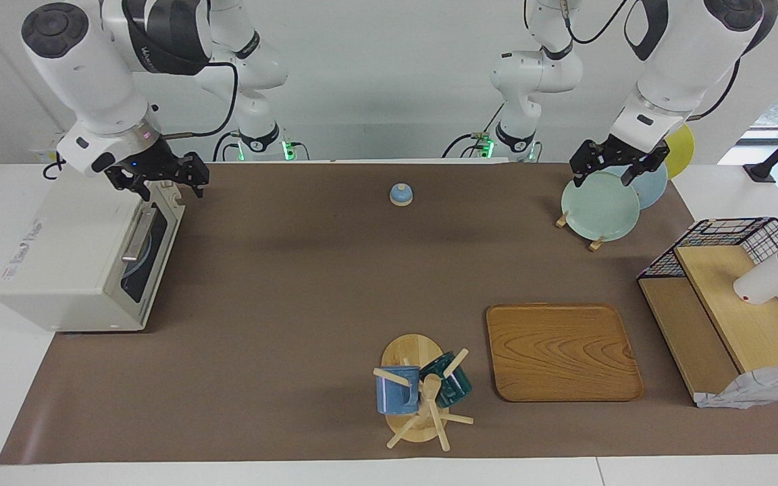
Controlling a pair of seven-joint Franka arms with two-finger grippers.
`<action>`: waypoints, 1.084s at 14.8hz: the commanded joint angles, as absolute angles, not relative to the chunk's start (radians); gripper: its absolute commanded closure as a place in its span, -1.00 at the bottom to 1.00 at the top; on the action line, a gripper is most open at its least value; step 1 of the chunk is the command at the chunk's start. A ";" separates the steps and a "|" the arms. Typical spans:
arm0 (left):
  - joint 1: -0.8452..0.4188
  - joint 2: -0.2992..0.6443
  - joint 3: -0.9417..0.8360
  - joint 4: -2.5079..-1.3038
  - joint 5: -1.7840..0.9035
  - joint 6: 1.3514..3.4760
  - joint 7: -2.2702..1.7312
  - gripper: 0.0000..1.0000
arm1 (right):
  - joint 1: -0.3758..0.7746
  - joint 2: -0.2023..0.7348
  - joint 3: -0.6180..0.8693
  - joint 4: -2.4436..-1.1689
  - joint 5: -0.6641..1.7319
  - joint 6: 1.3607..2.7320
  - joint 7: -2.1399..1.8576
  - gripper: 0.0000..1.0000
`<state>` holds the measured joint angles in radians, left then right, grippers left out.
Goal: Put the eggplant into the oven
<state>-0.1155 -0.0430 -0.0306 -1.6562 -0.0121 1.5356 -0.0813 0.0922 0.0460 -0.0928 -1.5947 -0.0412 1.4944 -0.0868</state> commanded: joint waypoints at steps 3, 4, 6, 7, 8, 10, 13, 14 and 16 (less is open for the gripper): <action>-0.120 -0.054 -0.028 -1.660 0.012 1.537 -0.080 -1.00 | 0.081 0.018 -0.094 -1.591 -0.015 1.477 -0.074 -1.00; -0.120 -0.054 -0.028 -1.660 0.012 1.536 -0.078 -1.00 | 0.072 0.015 -0.094 -1.598 -0.014 1.477 -0.077 -1.00; -0.120 -0.054 -0.028 -1.660 0.012 1.536 -0.080 -1.00 | 0.048 0.002 -0.094 -1.631 -0.012 1.480 -0.080 -1.00; -0.120 -0.054 -0.028 -1.660 0.012 1.536 -0.080 -1.00 | 0.048 0.000 -0.094 -1.638 0.001 1.483 -0.080 -1.00; -0.120 -0.054 -0.028 -1.660 0.012 1.536 -0.080 -1.00 | 0.051 -0.002 -0.094 -1.638 0.011 1.489 -0.077 -1.00; -0.120 -0.052 -0.028 -1.660 0.012 1.536 -0.080 -1.00 | 0.061 -0.002 -0.086 -1.637 0.011 1.489 -0.080 -1.00; -0.120 -0.052 -0.028 -1.660 0.012 1.537 -0.080 -1.00 | 0.045 0.000 -0.092 -1.634 0.011 1.489 -0.084 -1.00; -0.121 -0.052 -0.028 -1.660 0.012 1.537 -0.080 -1.00 | 0.035 0.000 -0.094 -1.635 0.011 1.489 -0.084 -1.00; -0.120 -0.052 -0.028 -1.660 0.012 1.536 -0.080 -1.00 | 0.038 0.000 -0.094 -1.634 0.012 1.489 -0.080 -1.00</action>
<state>-0.1155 -0.0430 -0.0306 -1.6562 -0.0121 1.5356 -0.0813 0.0461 0.0225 -0.0941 -1.6102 -0.0130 1.4866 -0.0863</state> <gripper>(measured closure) 0.000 0.000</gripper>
